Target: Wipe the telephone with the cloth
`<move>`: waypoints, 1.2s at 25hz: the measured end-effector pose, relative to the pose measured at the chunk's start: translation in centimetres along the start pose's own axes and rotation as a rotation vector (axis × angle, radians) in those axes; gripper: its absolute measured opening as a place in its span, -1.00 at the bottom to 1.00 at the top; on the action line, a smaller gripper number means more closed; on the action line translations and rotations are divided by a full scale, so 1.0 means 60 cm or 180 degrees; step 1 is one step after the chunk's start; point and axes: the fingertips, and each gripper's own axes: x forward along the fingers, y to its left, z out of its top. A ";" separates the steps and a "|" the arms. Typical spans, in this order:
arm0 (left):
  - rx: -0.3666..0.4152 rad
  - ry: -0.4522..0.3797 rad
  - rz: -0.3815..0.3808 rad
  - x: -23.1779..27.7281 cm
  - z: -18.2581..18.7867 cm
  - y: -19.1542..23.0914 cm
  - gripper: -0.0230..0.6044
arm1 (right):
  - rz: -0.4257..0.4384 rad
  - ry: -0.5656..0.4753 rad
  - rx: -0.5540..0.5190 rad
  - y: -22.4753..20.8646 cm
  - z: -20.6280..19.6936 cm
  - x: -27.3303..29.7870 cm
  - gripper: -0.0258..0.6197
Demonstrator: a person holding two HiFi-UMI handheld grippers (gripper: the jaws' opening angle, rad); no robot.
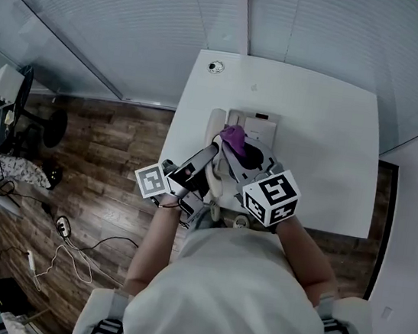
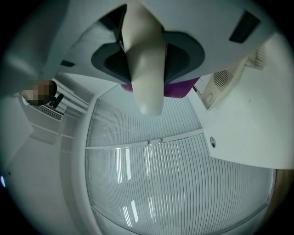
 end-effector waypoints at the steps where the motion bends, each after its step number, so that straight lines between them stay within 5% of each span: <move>1: 0.0007 -0.0005 -0.0004 0.002 0.002 0.000 -0.21 | 0.0000 0.0011 0.0024 -0.001 -0.002 0.000 -0.73; 30: 0.0190 -0.0154 0.0023 0.015 0.041 -0.005 -0.22 | 0.0406 0.0356 0.0103 0.040 -0.060 -0.019 -0.73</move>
